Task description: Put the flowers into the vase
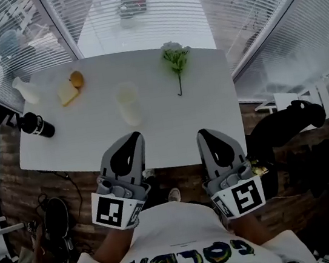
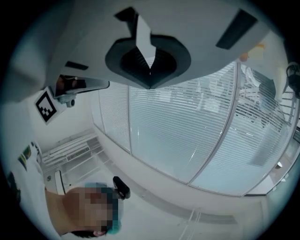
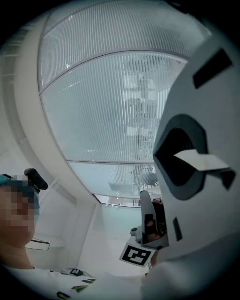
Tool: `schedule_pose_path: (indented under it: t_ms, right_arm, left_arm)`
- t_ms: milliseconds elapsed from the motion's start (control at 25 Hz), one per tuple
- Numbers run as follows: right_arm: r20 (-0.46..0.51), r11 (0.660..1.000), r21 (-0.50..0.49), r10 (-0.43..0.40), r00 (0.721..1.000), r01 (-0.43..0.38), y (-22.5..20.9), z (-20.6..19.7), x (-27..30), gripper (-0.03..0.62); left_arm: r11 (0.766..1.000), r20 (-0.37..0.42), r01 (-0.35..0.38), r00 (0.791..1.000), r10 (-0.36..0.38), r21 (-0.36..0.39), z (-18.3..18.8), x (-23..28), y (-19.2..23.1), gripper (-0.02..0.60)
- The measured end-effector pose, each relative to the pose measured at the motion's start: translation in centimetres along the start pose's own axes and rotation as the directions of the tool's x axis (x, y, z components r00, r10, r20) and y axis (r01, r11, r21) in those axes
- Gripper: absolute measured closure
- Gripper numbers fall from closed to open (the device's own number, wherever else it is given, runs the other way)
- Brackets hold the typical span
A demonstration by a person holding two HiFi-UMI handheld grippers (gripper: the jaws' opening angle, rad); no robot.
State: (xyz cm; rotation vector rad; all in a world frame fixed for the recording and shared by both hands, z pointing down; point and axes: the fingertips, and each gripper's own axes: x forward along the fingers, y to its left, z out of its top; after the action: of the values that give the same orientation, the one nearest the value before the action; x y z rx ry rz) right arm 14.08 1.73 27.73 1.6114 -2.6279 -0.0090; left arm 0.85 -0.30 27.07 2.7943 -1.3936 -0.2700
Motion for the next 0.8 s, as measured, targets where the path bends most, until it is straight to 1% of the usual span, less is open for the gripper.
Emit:
schedule_pose_path:
  t_ms: [240, 480, 600, 680, 800]
  right_arm:
    - [-0.005, 1.000, -0.015, -0.009, 1.000, 0.009, 0.5, 0.3, 6.3, 0.585]
    - [-0.009, 0.999, -0.031, -0.036, 0.999, 0.036, 0.9, 1.3, 12.0, 0.585]
    - [-0.008, 0.998, -0.039, -0.056, 0.998, 0.055, 0.8, 1.5, 14.0, 0.585]
    - [-0.007, 0.997, -0.039, -0.069, 0.998, 0.068, 0.7, 1.5, 15.0, 0.585]
    - [-0.005, 0.996, -0.035, -0.081, 0.997, 0.081, 0.7, 1.4, 16.0, 0.585]
  left_arm:
    - [1.000, 0.000, 0.029, 1.000, -0.029, 0.007, 0.1, 2.7, 5.9, 0.569]
    - [0.996, -0.017, 0.082, 0.996, -0.083, -0.018, 0.0, 5.2, 10.5, 0.569]
    - [0.995, -0.025, 0.095, 0.995, -0.096, -0.032, -0.3, 6.2, 12.9, 0.569]
    - [0.994, -0.024, 0.101, 0.995, -0.101, -0.036, -0.3, 6.7, 14.2, 0.569]
    - [0.992, -0.020, 0.119, 0.993, -0.120, -0.036, -0.3, 7.3, 14.8, 0.569]
